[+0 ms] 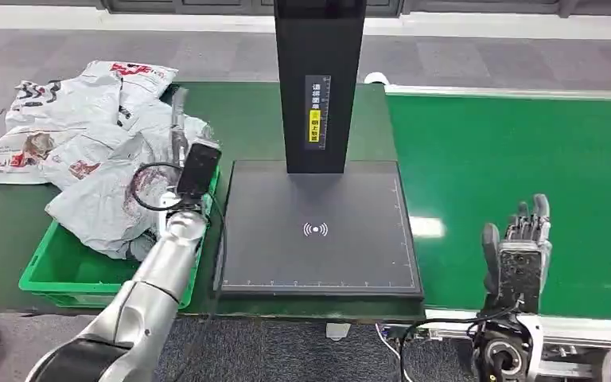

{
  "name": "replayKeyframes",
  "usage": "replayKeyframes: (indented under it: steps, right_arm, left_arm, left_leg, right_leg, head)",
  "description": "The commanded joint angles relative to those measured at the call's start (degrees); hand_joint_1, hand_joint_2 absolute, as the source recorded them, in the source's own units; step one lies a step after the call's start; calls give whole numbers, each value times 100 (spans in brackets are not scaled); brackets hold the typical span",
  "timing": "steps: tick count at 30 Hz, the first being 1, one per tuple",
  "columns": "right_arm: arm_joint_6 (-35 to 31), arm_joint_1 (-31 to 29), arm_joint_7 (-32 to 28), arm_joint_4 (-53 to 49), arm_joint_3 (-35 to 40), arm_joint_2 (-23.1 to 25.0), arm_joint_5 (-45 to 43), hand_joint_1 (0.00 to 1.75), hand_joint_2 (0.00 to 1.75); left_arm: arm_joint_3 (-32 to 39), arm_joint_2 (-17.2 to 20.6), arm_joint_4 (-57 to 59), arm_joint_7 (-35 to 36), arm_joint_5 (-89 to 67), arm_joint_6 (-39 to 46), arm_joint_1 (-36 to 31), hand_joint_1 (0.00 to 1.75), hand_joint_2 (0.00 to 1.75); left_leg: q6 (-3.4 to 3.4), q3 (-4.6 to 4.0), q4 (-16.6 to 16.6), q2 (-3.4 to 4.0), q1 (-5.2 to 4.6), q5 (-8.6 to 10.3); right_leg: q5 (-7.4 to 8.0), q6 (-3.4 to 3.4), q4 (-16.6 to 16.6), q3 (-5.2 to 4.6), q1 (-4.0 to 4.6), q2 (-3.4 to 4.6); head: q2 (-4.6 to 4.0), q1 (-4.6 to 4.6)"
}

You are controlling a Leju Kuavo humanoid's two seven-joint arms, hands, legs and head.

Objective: Moved the parcel from conveyor to table for the left to box.

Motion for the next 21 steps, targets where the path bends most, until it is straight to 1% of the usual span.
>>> replayKeyframes:
  steps: [1, 2, 3, 4, 5, 6, 8, 9, 11, 12, 13, 14, 21]
  right_arm:
    - [-243, -450, 17, 942, 731, -295, 68, 0, 0]
    - [-256, -583, 20, 1097, 823, -292, 49, 0, 0]
    - [-379, -845, -29, 1366, 983, -259, 189, 0, 0]
    - [-382, -1037, -48, 1535, 1069, -227, 174, 0, 0]
    - [-358, -1250, -182, 1671, 1179, -213, 93, 0, 0]
    - [-407, -1409, -310, 1786, 1244, -193, 47, 0, 0]
    - [-592, -1590, -566, 1984, 1348, -142, -81, 0, 0]
    - [-713, -1624, -753, 2099, 1415, -103, -151, 0, 0]
    - [-943, -1582, -1016, 2297, 1560, 2, -296, 0, 0]
    - [-1060, -1552, -1108, 2365, 1634, 24, -317, 0, 175]
    - [-1117, -1531, -1154, 2400, 1685, 23, -359, 0, 175]
    - [-1128, -1519, -1160, 2406, 1692, 24, -371, 0, 175]
    - [-1123, -1528, -1164, 2380, 1696, -28, -390, 0, 175]
  left_arm:
    - [-1300, -33, 243, -5, -436, 399, 122, 0, 0]
    - [-1412, -65, 279, -16, -365, 216, 138, 0, 0]
    - [-1528, -153, 313, -80, -304, 182, 185, 0, 0]
    - [-1606, -220, 390, -91, -205, 36, 172, 0, 0]
    - [-1671, -304, 423, -168, -12, -153, 164, 0, 0]
    - [-1696, -382, 461, -183, 205, -386, 144, 0, 0]
    - [-1697, -504, 575, -249, 690, -805, 92, 0, 0]
    - [-1700, -575, 762, -292, 896, -895, 45, 0, 175]
    - [-1749, -634, 1131, -477, 1168, -860, 0, 0, 175]
    - [-1776, -648, 1257, -566, 1238, -815, 2, 0, 175]
    - [-1801, -648, 1325, -631, 1286, -786, -2, 0, 175]
    - [-1805, -648, 1336, -639, 1295, -780, -2, 0, 175]
    - [-1805, -626, 1334, -644, 1317, -807, -32, 0, 175]
  left_leg:
    - [-2, 13, -8, 11, 3, -2]
    - [-1, 11, -7, 8, 4, -1]
    - [-1, 23, -16, 21, 1, 1]
    - [-1, 16, -11, 17, 3, -1]
    - [0, 19, -13, 30, 1, -1]
    - [-1, 12, -7, 23, 4, -1]
    - [-1, 7, -4, 30, 5, 3]
    - [0, 11, -7, 33, 5, 4]
    - [0, 18, -15, 27, 4, 6]
    - [0, 17, -10, 18, 6, 5]
    - [0, 13, -7, 14, 5, 4]
    - [0, 30, -20, 22, 6, 4]
    - [-1, 12, -9, 15, 3, 4]
  right_leg:
    - [1, -4, -8, 10, 4, 8]
    - [2, -3, -9, 10, 7, 6]
    - [7, -3, -16, 16, 5, 18]
    - [5, -3, -10, 10, 8, 15]
    - [9, -2, -11, 9, 6, 28]
    - [6, -2, -6, 5, 8, 20]
    - [10, 0, -4, -3, 6, 26]
    - [11, 0, -8, 2, 6, 29]
    - [11, -1, -14, 10, 5, 23]
    - [8, 1, -10, 12, 7, 14]
    - [7, 4, -6, 11, 6, 12]
    - [10, 2, -19, 24, 7, 19]
    - [6, 1, -5, 6, 4, 14]
  head:
    - [0, 0]
    - [0, 0]
    - [0, 0]
    - [0, 2]
    - [0, 2]
    - [2, 2]
    - [2, 2]
    - [0, 0]
    - [2, 2]
    - [0, 0]
    - [2, 2]
    - [2, 2]
    - [0, 2]
